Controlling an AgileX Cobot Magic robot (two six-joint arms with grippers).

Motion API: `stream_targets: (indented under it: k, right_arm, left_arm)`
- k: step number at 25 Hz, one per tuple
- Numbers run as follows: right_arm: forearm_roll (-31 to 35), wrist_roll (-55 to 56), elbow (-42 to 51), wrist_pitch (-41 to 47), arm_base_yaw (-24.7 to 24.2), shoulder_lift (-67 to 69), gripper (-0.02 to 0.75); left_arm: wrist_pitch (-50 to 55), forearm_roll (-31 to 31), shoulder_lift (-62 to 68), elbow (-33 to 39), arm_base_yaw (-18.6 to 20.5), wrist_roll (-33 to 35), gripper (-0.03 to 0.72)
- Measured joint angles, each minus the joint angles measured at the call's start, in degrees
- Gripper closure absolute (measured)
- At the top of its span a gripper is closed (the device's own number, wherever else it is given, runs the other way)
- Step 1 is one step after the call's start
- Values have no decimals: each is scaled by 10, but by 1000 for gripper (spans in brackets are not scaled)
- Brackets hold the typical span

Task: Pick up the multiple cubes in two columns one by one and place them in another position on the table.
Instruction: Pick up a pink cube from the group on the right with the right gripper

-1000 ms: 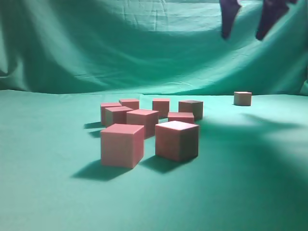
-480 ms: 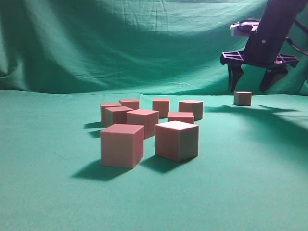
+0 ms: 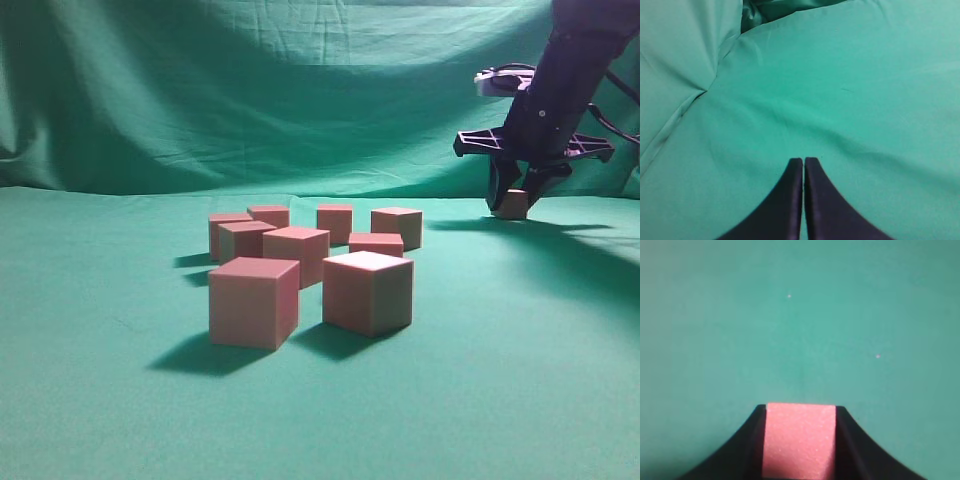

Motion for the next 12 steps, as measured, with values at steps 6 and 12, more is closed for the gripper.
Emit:
stream_targets:
  k: [6, 12]
  right_arm:
    - [2, 0, -12, 43, 0, -26, 476]
    - [18, 0, -45, 136, 0, -141, 476]
  left_arm:
    - [0, 0, 0, 0, 0, 0, 688]
    - [0, 0, 0, 0, 0, 0, 688]
